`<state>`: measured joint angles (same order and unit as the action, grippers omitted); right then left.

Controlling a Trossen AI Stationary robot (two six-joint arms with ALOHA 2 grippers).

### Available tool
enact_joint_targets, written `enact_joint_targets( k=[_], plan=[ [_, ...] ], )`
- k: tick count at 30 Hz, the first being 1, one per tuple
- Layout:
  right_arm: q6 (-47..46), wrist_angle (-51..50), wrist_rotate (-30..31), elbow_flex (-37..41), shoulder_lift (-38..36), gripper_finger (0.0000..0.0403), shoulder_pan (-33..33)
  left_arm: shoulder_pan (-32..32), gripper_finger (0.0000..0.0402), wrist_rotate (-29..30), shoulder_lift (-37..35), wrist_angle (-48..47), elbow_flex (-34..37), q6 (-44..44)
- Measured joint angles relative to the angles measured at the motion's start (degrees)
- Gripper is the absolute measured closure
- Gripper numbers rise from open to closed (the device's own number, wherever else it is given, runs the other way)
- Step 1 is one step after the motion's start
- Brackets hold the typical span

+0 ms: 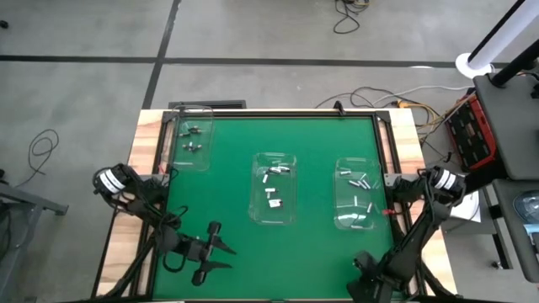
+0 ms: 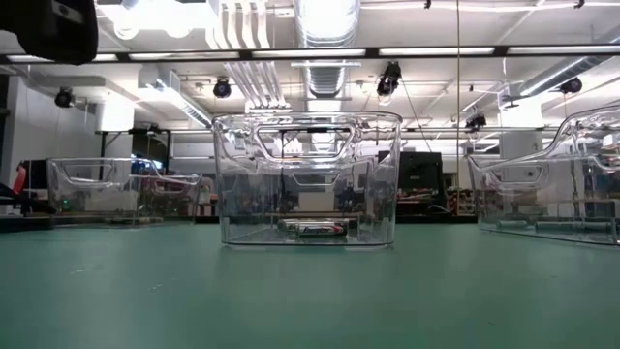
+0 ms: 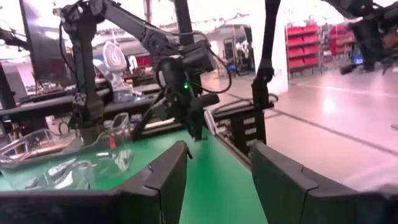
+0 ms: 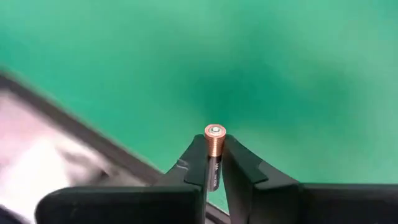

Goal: Sort batteries
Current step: Put the black battery into the left transparent bin

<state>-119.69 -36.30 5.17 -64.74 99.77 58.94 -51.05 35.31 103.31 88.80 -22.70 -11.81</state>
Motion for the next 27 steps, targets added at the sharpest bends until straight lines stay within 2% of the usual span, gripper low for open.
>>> enact_joint_targets(
  k=[3,7,9,11,14,16,20,23,27],
  plan=[
    [7.9,-3.1,11.7,-5.4,-0.4,0.0381,-1.1,0.8,0.0245,0.5,0.7,1.1,0.1,0.4],
    [25.4,-6.5,23.7,-11.2,-0.7,0.0381,-4.8,2.4,0.0245,7.1,0.5,1.2,0.1,5.1],
    [36.2,-6.1,29.3,-13.1,-0.7,0.0381,-7.8,4.0,0.0243,7.4,0.2,1.2,0.1,8.9],
    [47.8,-3.1,33.7,-14.1,-0.8,0.0381,-10.8,6.3,0.0238,5.1,0.1,1.3,0.0,14.1],
    [67.1,6.5,35.5,-14.4,-0.8,0.0381,-15.6,10.2,0.0221,-2.9,0.7,1.1,-0.8,19.4],
    [78.9,14.8,35.4,-14.4,-0.8,0.0381,-18.4,12.0,0.0209,-6.7,1.4,0.6,-2.2,19.5],
    [96.7,28.0,35.4,-14.3,-0.9,0.0381,-21.6,13.4,0.0193,-9.3,2.7,-2.9,-6.5,14.5],
    [103.1,31.9,34.5,-14.3,-0.9,0.0381,-22.2,13.9,0.0192,-9.1,3.2,-5.8,-9.7,12.9],
    [104.8,34.3,31.1,-14.3,-0.8,0.0381,-23.2,15.4,0.0200,-8.9,3.2,-10.0,-13.1,13.8]
  ],
)
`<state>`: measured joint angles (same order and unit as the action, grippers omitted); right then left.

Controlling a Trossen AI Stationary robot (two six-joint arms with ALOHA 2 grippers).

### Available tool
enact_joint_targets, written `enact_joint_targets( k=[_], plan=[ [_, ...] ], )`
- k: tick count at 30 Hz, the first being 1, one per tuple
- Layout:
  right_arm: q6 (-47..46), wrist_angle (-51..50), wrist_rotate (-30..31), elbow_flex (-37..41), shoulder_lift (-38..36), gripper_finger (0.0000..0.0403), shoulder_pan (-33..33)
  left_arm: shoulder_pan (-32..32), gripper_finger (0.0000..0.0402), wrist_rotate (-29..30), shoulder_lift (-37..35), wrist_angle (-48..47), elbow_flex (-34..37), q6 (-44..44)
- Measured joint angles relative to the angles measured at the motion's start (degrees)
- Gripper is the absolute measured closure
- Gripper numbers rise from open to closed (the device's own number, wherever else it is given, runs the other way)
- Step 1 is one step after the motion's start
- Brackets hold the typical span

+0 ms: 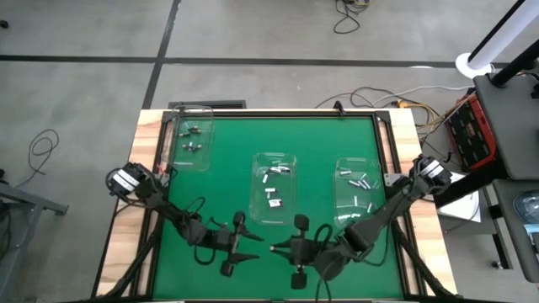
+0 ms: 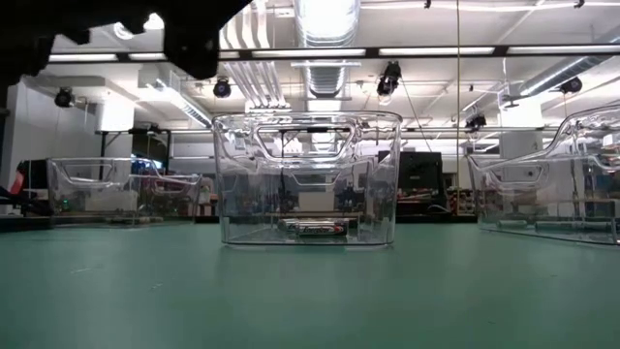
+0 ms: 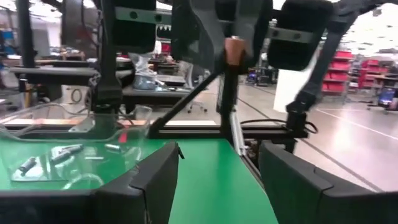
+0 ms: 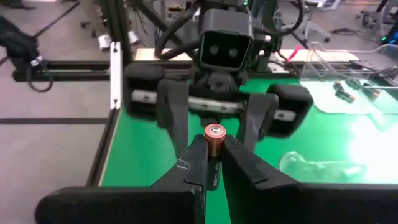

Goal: Sort batteries
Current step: Put the black battery into the left transparent bin

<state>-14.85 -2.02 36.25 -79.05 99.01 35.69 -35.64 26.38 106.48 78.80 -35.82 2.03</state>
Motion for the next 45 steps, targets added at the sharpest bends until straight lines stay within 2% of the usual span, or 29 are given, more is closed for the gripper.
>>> enact_joint_targets(
  k=[4,8,12,16,21,22,25,28,32,34,37,41,45],
  plan=[
    [1.4,0.6,-0.1,0.2,0.6,0.0381,-0.2,1.9,0.0211,-0.1,-0.1,-1.9,-2.3,0.0],
    [2.0,1.1,0.0,0.1,0.5,0.0381,-0.6,3.3,0.0224,-3.9,-0.1,-2.3,-3.6,0.0],
    [2.5,1.0,1.3,0.1,0.6,0.0381,-0.9,3.7,0.0248,-4.5,-0.1,-2.1,-4.5,-0.6],
    [2.8,1.0,2.0,0.1,0.5,0.0381,-1.0,3.7,0.0294,-4.5,-0.1,-2.4,-5.4,-1.2],
    [2.7,0.9,4.1,0.1,0.5,0.0380,-1.0,3.7,0.0378,-4.4,-0.1,-2.9,-5.4,-1.7],
    [2.5,1.0,3.9,0.1,0.5,0.0380,-1.0,3.7,0.0385,-4.4,-0.1,-2.9,-5.3,-1.8],
    [2.4,0.6,4.1,0.1,0.5,0.0371,-1.0,3.7,0.0386,-4.4,-0.5,-3.9,-5.2,-1.3],
    [2.3,0.6,4.5,0.1,0.4,0.0343,-1.0,3.9,0.0388,-4.4,-3.1,-8.7,-5.1,0.3],
    [3.9,0.4,4.7,-0.2,-1.2,0.0284,-0.9,4.6,0.0388,-1.7,-11.6,-25.1,-4.7,2.1],
    [4.1,-0.7,4.8,-0.2,-3.1,0.0252,-0.8,5.2,0.0388,0.7,-18.2,-37.6,-4.5,4.3],
    [2.0,-5.7,8.8,-0.2,-6.2,0.0213,-0.7,6.4,0.0388,3.4,-28.9,-57.4,-4.5,9.1],
    [-4.0,-16.5,13.4,0.1,-9.6,0.0177,-0.7,10.0,0.0388,6.0,-43.4,-87.8,-7.2,17.1],
    [-8.8,-26.4,16.2,0.3,-10.4,0.0157,-1.1,17.4,0.0388,7.3,-52.3,-124.6,-15.2,26.8]
  ],
)
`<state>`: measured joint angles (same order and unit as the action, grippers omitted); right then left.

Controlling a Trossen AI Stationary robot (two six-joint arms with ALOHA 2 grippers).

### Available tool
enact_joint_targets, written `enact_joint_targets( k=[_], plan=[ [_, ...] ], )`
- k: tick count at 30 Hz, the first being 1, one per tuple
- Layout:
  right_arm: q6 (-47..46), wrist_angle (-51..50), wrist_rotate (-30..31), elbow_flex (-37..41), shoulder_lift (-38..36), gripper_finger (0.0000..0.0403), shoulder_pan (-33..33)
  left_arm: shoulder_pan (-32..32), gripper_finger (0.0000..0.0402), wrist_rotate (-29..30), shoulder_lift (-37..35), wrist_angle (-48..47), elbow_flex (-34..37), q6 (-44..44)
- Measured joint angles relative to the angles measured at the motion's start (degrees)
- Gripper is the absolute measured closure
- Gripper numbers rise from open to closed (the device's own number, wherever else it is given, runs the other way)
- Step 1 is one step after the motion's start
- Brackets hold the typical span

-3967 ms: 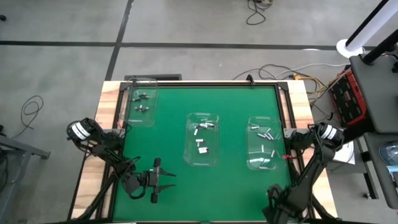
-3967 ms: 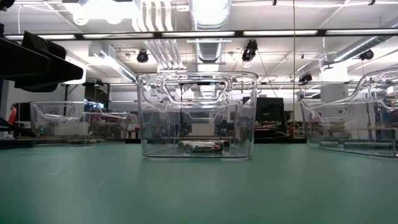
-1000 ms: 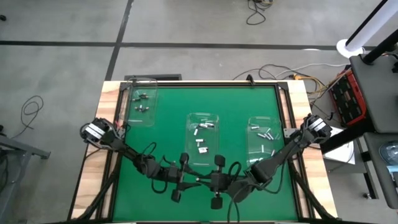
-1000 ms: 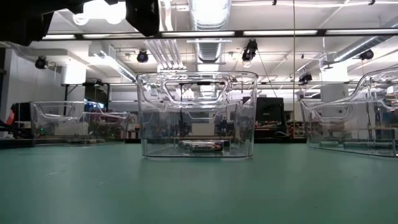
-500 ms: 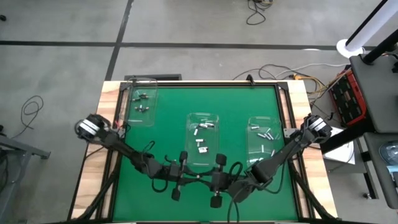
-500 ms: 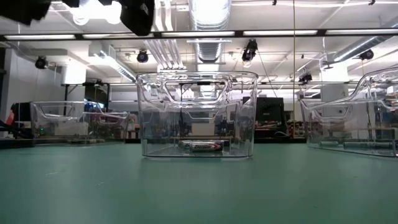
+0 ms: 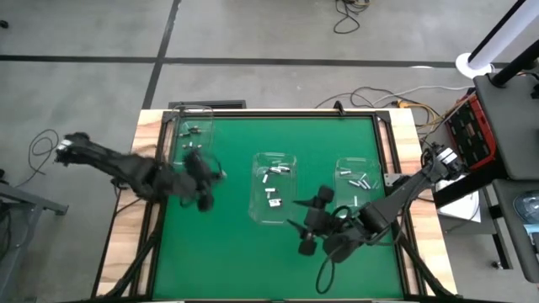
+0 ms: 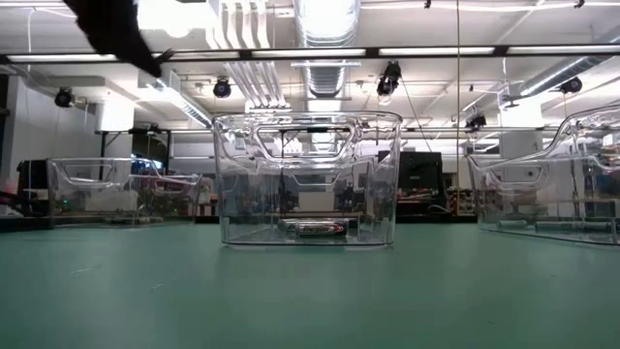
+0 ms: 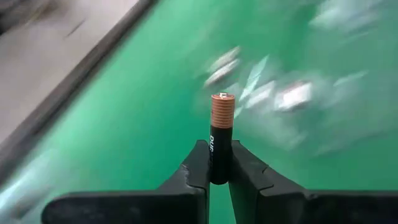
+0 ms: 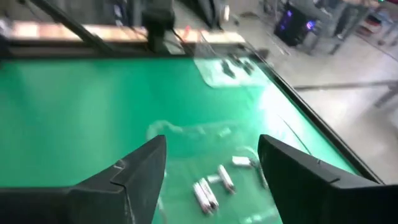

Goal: Sort batteries
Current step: Put the black battery into the left transparent bin

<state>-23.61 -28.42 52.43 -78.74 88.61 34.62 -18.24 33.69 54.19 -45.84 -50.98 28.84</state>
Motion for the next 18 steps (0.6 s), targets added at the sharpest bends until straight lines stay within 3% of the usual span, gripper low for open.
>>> enact_joint_targets(
  k=[3,6,11,14,18],
  plan=[
    [-2.6,-5.4,0.1,0.0,0.0,0.0147,-0.6,7.6,0.0389,-0.1,-1.6,-22.5,-8.6,2.7],
    [-3.4,-9.5,0.1,0.0,-0.6,0.0141,-1.7,15.0,0.0389,-0.8,-0.9,-35.7,-15.8,-1.4],
    [-1.9,-16.0,1.5,-1.4,-5.9,0.0133,-5.2,26.2,0.0389,-5.3,0.3,-41.4,-21.5,-13.3],
    [4.0,-15.8,2.0,-2.0,-10.5,0.0129,-9.2,31.5,0.0389,-6.4,0.1,-41.8,-22.4,-20.9],
    [8.3,-14.4,-3.4,-4.6,-14.9,0.0124,-16.1,37.6,0.0389,-12.0,0.0,-41.8,-23.6,-29.0]
  ],
)
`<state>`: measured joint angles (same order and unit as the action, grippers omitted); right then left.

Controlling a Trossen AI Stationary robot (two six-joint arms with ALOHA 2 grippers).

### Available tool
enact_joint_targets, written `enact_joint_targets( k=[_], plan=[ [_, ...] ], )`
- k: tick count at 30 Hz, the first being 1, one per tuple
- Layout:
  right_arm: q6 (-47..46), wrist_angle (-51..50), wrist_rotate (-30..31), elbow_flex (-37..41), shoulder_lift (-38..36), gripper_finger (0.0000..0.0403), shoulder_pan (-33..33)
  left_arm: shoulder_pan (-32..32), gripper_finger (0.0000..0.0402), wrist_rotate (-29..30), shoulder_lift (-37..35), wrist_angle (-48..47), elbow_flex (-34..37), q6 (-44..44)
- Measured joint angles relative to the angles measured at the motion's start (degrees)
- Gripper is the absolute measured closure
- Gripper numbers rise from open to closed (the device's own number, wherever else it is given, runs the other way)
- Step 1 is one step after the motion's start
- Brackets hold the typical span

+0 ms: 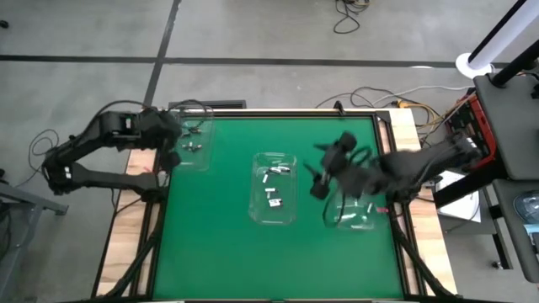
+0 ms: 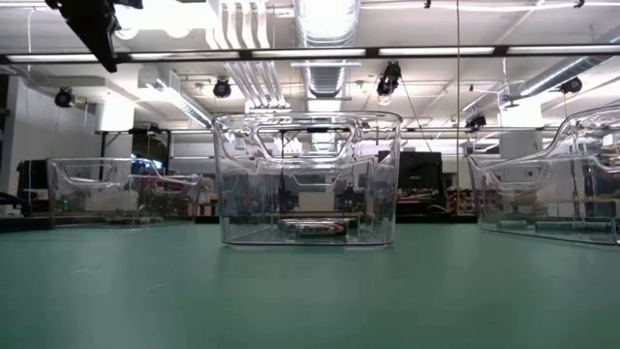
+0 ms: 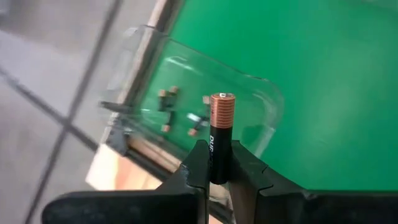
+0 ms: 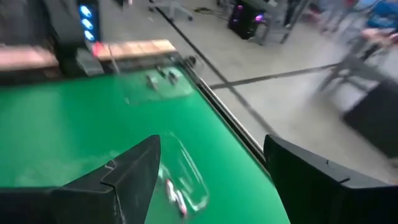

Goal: Sort batteries
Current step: Put the black battery into the left transparent bin

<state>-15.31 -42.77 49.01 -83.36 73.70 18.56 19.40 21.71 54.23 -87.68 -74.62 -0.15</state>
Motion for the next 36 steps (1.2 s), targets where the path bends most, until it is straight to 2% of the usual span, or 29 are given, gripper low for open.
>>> enact_joint_targets(
  k=[3,5,9,13,20,25,32,36],
  plan=[
    [1.9,1.6,-7.8,-2.5,-2.3,0.0125,-5.0,4.6,0.0389,-7.3,0.8,-0.7,-1.1,-3.7],
    [2.4,2.7,-10.1,-3.6,-3.2,0.0129,-7.3,7.6,0.0389,-10.6,1.6,-0.7,-1.2,-5.5],
    [-0.6,4.8,-10.4,-4.7,-3.9,0.0141,-9.2,12.9,0.0389,-13.6,4.0,-1.5,1.0,-8.8],
    [-3.9,6.2,-10.5,-6.4,-3.5,0.0151,-9.2,16.7,0.0389,-13.7,7.5,1.3,6.4,-12.4],
    [-4.7,6.3,-10.5,-7.5,-2.2,0.0164,-9.0,20.8,0.0389,-12.0,13.8,15.5,18.1,-17.1],
    [-4.7,6.2,-10.5,-7.5,-1.8,0.0170,-9.0,24.3,0.0389,-12.1,17.5,25.6,23.6,-22.4],
    [-4.7,6.2,-10.5,-7.4,-1.2,0.0164,-9.0,34.0,0.0389,-19.7,25.4,31.4,24.6,-25.9],
    [-4.7,6.2,-10.5,-7.4,-1.1,0.0159,-9.1,38.8,0.0389,-24.5,29.5,32.7,20.3,-24.6]
  ],
)
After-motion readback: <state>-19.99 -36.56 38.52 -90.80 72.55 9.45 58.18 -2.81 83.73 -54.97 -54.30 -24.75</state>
